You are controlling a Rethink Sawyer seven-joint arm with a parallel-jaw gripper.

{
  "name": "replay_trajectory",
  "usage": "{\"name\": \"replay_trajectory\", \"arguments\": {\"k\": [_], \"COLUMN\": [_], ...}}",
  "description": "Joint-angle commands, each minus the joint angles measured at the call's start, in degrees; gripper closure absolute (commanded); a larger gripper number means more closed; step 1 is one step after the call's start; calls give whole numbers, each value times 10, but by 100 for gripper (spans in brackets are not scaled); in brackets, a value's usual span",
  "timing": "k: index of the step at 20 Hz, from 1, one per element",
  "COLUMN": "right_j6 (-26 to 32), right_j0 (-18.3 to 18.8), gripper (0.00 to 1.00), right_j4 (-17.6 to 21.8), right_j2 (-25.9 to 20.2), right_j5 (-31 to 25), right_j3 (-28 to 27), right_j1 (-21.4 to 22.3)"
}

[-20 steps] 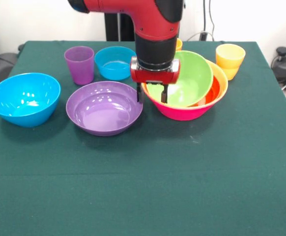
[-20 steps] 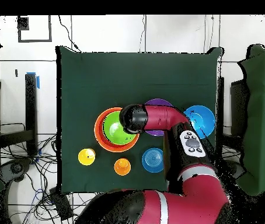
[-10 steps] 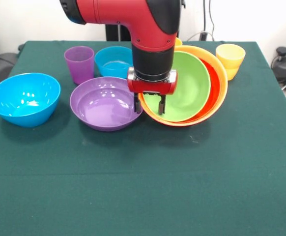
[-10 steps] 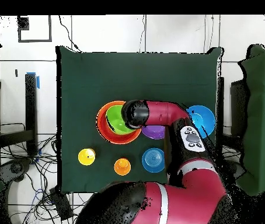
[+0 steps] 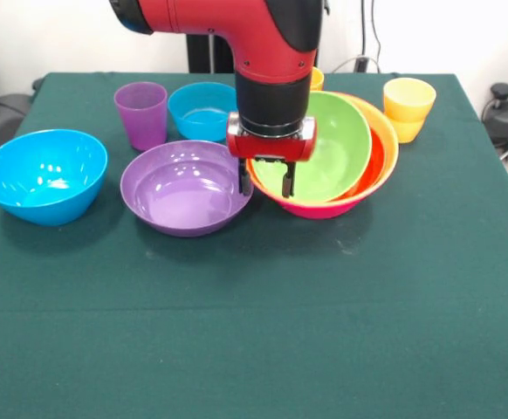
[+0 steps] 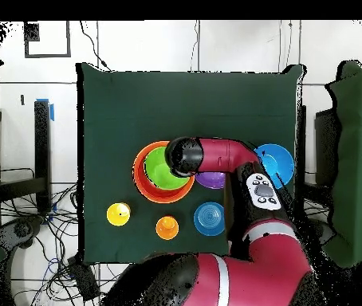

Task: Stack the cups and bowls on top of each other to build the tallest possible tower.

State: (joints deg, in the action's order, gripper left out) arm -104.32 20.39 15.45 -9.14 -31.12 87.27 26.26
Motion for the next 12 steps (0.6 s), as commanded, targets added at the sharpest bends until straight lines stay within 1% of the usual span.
{"name": "replay_trajectory", "arguments": {"k": [1,3,6,12], "right_j6": [36,38,41,51], "right_j0": [-8,-6,-3,5], "gripper": [0,0,0,0], "right_j4": [26,26,22,-11], "right_j2": [-44,-46,-49,-63], "right_j5": [-25,-26,-39,-110], "right_j3": [-10,-10,-1,45], "right_j1": [13,12,28,111]}}
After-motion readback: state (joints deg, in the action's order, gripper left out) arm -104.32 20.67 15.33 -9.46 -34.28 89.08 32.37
